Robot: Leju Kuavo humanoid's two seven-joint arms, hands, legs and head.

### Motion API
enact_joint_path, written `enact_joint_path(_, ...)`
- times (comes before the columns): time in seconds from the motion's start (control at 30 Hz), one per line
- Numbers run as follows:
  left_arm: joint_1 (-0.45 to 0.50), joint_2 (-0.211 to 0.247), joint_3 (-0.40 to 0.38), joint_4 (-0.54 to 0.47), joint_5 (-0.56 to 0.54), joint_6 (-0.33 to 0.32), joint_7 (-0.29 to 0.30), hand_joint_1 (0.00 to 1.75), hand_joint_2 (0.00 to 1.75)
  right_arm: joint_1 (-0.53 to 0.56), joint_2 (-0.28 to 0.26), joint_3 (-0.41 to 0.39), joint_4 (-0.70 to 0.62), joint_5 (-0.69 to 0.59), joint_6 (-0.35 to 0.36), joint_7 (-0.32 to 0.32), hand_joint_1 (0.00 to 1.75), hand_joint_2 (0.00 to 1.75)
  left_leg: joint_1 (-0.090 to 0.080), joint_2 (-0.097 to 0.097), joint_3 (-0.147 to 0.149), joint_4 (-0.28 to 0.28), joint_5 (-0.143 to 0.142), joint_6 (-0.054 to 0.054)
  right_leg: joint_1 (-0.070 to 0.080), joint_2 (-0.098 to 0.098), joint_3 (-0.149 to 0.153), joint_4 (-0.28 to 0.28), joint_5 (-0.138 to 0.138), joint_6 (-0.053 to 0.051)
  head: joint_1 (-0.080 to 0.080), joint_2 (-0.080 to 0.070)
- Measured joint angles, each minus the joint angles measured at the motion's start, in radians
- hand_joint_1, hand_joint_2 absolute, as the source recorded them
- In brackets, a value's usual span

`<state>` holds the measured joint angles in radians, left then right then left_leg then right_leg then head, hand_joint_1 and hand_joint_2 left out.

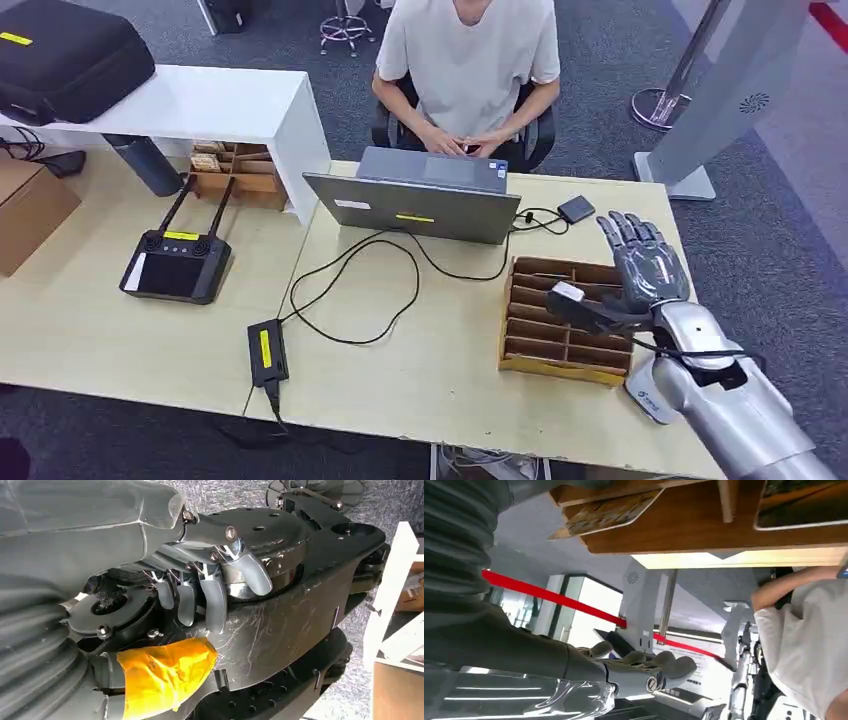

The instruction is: Pass the card to the sensor for recognition and then transmit it.

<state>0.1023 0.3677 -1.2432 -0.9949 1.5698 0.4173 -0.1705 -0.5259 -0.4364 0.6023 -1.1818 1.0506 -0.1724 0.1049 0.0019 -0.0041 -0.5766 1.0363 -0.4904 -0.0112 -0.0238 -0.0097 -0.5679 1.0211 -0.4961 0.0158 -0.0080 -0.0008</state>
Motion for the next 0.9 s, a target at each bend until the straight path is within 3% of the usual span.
enact_joint_path(0.2,0.0,0.0,0.0,0.0,0.0,0.002,0.0,0.0,1.75,0.0,0.0,-0.017,0.025,0.008,-0.01,-0.004,0.0,1.75,0.0,0.0,0.0,0.0,0.0,0.0,0.0,0.0,0.0,0.0,0.0,0.0,0.0,0.0)
enact_joint_path(0.23,0.001,0.0,0.0,0.0,0.0,0.002,0.0,0.0,1.75,0.0,0.0,-0.018,0.026,0.008,-0.01,-0.005,0.24,1.75,0.0,0.0,0.0,0.0,0.0,0.0,0.0,0.0,0.0,0.0,0.0,0.0,0.0,0.0)
enact_joint_path(0.27,0.0,0.001,0.0,0.0,0.0,0.003,0.0,0.0,1.75,0.0,0.0,-0.019,0.029,0.009,-0.01,-0.006,0.24,1.75,0.0,0.0,0.0,0.0,0.0,0.0,0.0,0.0,0.001,0.0,0.0,0.0,0.0,0.0)
enact_joint_path(0.3,0.0,0.0,0.0,0.0,0.0,0.005,0.0,0.0,1.75,0.0,0.0,-0.02,0.029,0.009,-0.008,-0.006,1.75,1.75,0.0,0.0,0.0,0.0,0.0,0.0,0.0,0.0,0.001,0.0,0.0,0.0,0.0,0.0)
enact_joint_path(0.73,0.0,-0.001,0.0,0.0,0.0,0.01,0.0,0.0,1.75,0.006,0.001,-0.027,0.038,0.006,-0.006,-0.015,1.75,1.75,0.0,0.0,0.0,0.0,0.0,0.0,0.0,-0.001,0.0,0.0,0.0,0.0,0.0,0.0)
enact_joint_path(0.9,0.0,-0.002,0.001,0.0,0.0,0.01,0.0,0.0,1.75,0.006,0.004,-0.032,0.038,0.005,-0.002,-0.015,1.55,1.75,0.0,0.0,0.0,0.0,0.0,0.0,0.0,-0.001,0.0,0.0,0.0,0.0,0.0,0.0)
